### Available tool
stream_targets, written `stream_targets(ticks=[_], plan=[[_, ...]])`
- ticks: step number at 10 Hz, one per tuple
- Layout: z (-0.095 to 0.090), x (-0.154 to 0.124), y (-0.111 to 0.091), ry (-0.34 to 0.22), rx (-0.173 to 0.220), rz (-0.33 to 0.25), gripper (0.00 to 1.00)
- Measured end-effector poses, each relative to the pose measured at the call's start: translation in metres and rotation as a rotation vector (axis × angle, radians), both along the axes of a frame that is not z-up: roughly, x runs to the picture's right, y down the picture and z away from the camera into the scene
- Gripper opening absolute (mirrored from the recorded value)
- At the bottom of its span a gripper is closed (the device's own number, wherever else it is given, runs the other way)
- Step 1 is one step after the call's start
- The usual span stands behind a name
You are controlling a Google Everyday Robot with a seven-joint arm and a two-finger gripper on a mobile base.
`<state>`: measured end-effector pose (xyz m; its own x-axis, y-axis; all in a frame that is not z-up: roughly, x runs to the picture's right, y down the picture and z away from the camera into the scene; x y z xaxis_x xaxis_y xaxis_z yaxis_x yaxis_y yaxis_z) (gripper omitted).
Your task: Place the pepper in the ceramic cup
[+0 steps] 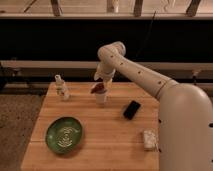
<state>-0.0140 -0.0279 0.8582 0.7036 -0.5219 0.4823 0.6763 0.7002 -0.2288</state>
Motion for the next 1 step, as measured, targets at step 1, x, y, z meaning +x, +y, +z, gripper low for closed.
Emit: stream_targets(ticks=[1], plan=[[0.0003, 0.0003, 0.0002, 0.0, 0.001, 0.001, 0.8]])
